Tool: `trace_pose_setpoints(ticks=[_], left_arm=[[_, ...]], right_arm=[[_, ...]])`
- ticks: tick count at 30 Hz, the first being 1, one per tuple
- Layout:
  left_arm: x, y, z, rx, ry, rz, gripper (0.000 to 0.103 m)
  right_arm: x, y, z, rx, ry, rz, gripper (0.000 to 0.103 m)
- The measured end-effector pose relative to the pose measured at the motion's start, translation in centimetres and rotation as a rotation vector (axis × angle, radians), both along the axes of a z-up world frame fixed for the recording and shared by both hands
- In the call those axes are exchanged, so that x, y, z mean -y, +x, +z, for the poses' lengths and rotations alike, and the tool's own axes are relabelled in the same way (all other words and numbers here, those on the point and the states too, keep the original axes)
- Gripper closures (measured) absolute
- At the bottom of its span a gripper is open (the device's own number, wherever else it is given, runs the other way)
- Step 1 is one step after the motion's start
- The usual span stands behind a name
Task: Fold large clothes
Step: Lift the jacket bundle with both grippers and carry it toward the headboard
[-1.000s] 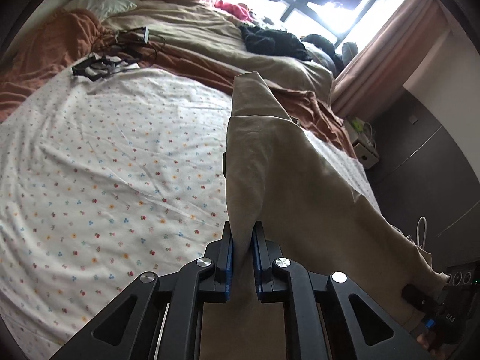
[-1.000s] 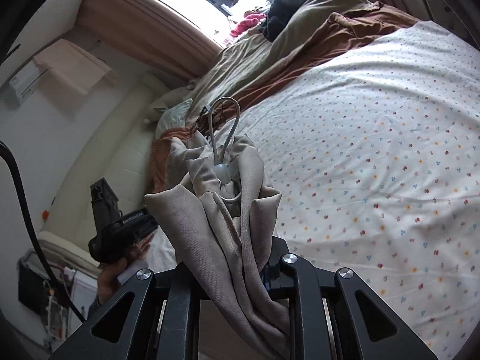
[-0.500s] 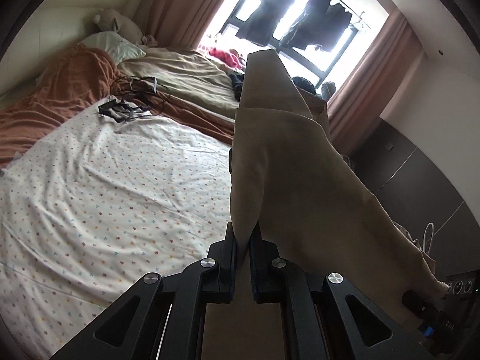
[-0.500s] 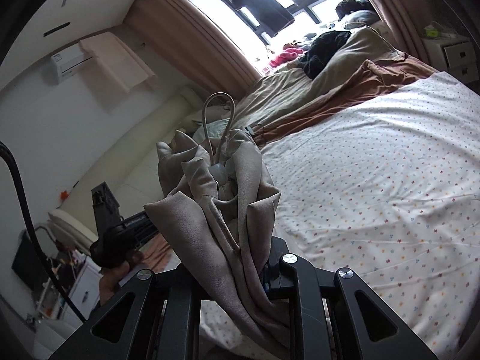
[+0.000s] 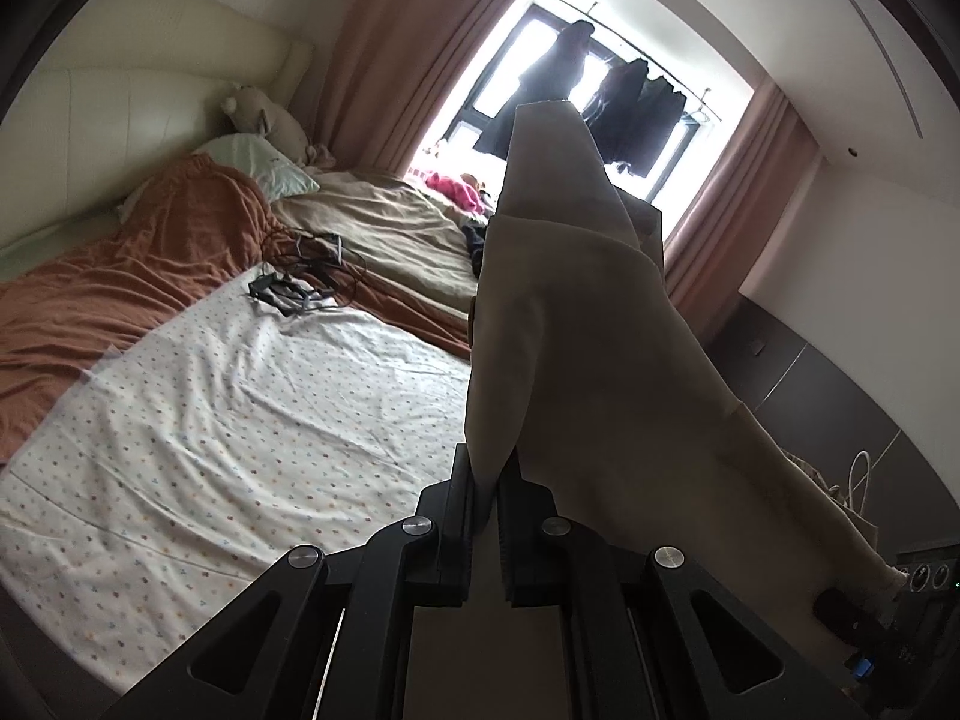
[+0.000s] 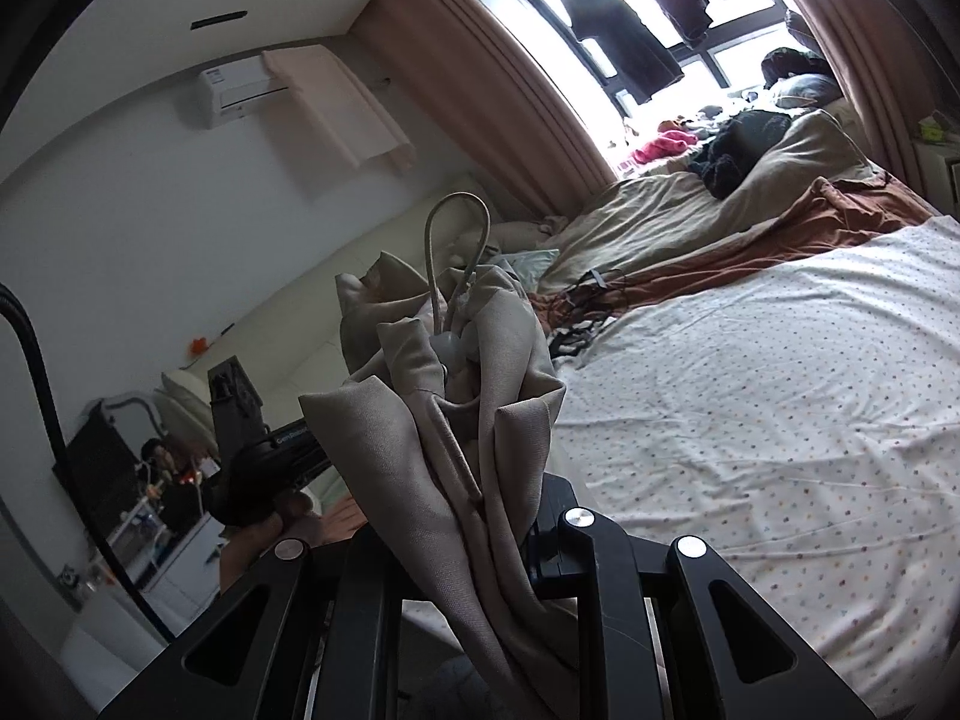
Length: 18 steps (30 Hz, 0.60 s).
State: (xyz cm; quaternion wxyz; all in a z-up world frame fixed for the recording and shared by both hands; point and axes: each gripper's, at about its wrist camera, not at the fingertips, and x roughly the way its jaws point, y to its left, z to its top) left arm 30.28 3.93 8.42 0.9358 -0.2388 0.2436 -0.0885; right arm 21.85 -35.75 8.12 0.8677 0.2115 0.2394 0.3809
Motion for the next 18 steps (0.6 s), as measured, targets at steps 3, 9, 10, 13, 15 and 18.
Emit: trace_pose_setpoints(ticks=[3,9,10,13,15,18], left_arm=[[-1.4,-1.8,1.3,0.017,0.002,0.009,0.097],[-4.7,-4.8,3.3,0.04,-0.003,0.039,0.097],[-5.2,-5.1,3.4,0.046,-0.001,0.044,0.097],[-7.1,-5.8,3.6,0.054,-0.013,0.057,0.097],[-8.4,-6.0,3.6,0.06,-0.023,0.065,0.097],[-10.6,-6.4,3.6,0.076,-0.018,0.093,0.097]], right_arm=[[-1.3,-2.0,1.0,0.023,0.016,0.029,0.086],[-4.9,-4.6,3.0,0.062,0.007,0.092,0.086],[-5.6,-4.9,3.3,0.067,0.004,0.102,0.086],[-7.9,-5.4,3.9,0.088,0.001,0.145,0.086],[-9.7,-5.4,4.2,0.097,-0.014,0.167,0.086],[-12.5,-4.9,4.2,0.103,-0.029,0.201,0.086]])
